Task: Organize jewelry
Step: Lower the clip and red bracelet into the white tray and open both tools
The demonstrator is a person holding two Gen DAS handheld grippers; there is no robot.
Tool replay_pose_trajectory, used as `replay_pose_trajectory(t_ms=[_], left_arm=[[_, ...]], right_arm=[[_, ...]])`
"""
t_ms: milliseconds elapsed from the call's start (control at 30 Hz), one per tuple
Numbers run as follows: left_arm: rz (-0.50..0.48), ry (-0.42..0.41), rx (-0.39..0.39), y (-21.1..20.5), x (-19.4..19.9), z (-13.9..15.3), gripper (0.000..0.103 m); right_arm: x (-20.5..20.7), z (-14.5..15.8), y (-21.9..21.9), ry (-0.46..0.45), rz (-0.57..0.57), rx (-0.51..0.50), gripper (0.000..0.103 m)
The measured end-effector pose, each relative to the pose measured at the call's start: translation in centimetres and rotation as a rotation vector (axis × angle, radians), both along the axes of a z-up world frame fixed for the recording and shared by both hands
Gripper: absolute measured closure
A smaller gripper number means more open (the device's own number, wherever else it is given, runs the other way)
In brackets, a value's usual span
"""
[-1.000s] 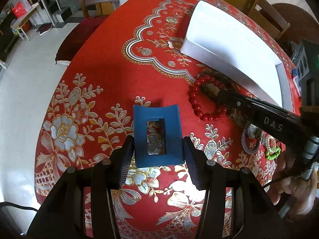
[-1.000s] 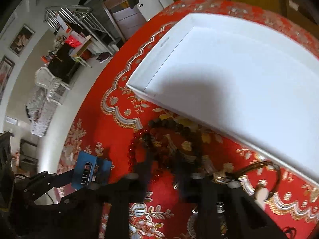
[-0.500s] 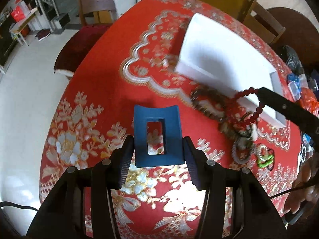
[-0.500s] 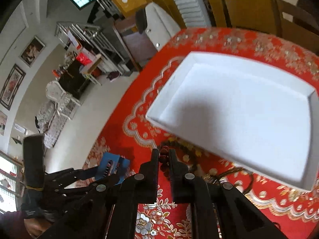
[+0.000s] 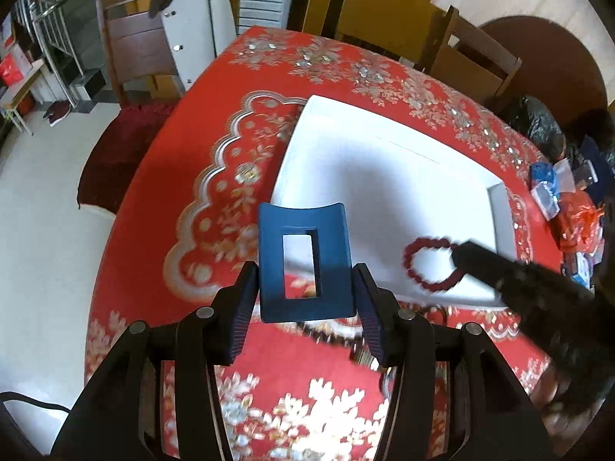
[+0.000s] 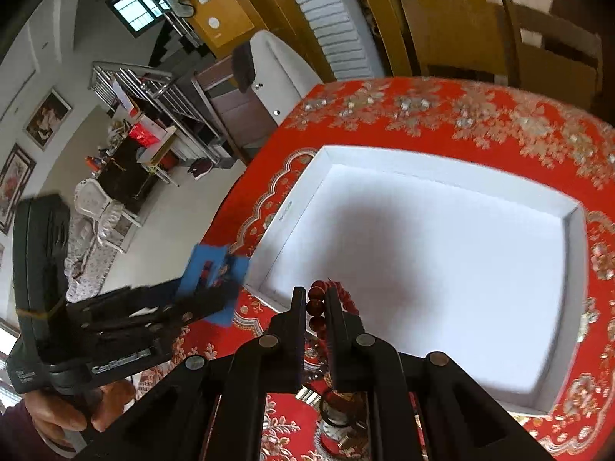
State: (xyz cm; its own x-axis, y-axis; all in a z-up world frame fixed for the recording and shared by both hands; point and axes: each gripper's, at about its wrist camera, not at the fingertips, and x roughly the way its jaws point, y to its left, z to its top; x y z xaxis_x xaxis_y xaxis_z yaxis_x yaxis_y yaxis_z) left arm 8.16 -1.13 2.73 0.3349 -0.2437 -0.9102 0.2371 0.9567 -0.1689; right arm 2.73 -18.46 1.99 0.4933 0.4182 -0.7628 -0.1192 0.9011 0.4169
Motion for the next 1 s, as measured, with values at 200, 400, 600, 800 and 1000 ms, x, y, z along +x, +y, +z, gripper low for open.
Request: replay_pose_trajectory(t_ms=[200, 400, 600, 800, 1000], left_arm=[[-0.011, 0.049, 0.056, -2.3, 2.9, -2.6, 0.054], [-0.019, 0.063, 0.138, -3.3, 3.9, -4.7, 0.055], [-0.032, 0.105, 0.169, -3.6, 4.3, -5.9, 0.055], [-0.045, 0.074, 0.135, -2.9, 3.3, -4.6, 0.052], [-0.043, 0.024, 0.095, -1.1, 0.7, -2.2, 0.046]], right_arm=[[2.3, -3.1, -1.2, 0.051, -0.020, 0.016, 0.094], [4.3, -8.0, -4.5, 0.194, -0.097, -0.017, 0.094], [2.8, -6.6, -6.1, 0.137, -0.117, -0.019, 0.056], [-0.2, -3.9, -6.6, 0.080, -0.142, -0.027, 0.056], [-4.3, -2.2, -6.1, 0.028, -0.175, -0.083, 0.056]])
